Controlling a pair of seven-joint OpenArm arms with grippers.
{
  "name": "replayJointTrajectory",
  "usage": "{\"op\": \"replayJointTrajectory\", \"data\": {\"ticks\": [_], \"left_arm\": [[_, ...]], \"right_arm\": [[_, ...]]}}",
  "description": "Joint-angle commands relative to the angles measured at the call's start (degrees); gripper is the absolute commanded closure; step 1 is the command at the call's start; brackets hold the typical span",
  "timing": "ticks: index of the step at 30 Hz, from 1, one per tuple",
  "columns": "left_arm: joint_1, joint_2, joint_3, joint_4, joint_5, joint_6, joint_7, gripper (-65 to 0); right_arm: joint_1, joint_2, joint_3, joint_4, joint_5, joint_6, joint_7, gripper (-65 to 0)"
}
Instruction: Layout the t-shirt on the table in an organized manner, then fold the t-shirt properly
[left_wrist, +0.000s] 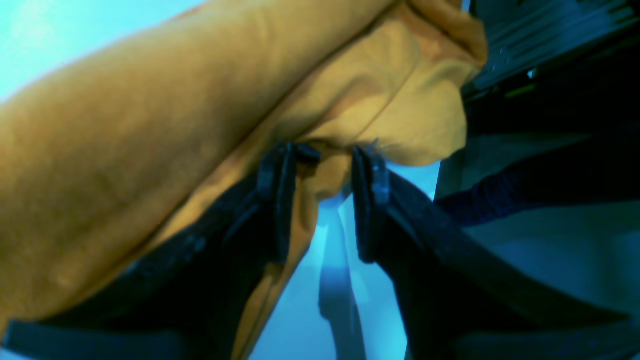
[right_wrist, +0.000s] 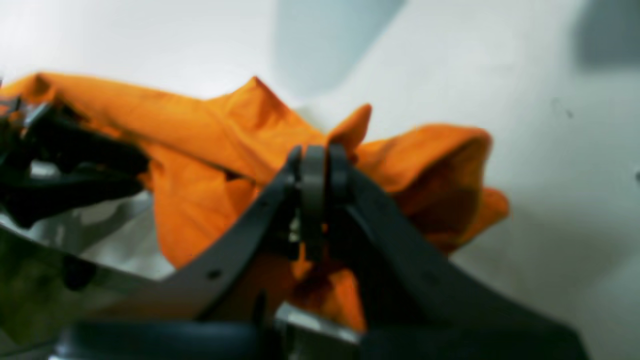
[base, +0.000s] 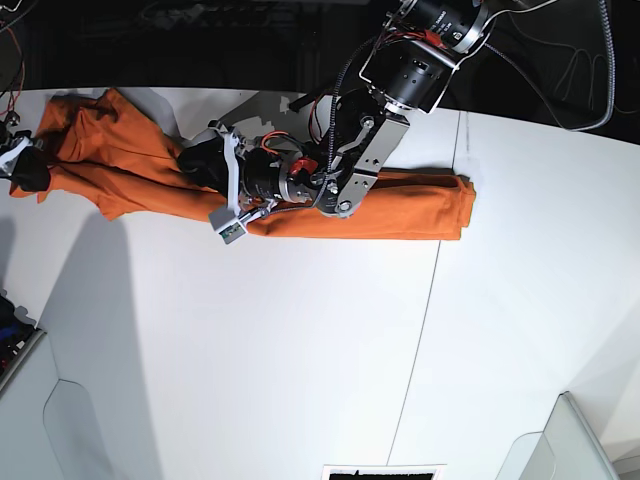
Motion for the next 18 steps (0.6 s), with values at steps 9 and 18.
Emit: {"op": "replayJointTrajectory", "data": {"ticks": [9,18], "left_arm": [[-1.1,0.6,0.0,0.5,0.4,0.8,1.0,-22.9],[-1.2,0.6,0.0,7.8,-11.9,0.8,14.3,-22.9]], "right_arm": [[-4.9,1.0,0.4,0.1,0.3,1.2,0.9,-7.4],[-4.6,1.0,0.5,1.0,1.0,1.0,3.1,-24.2]]}}
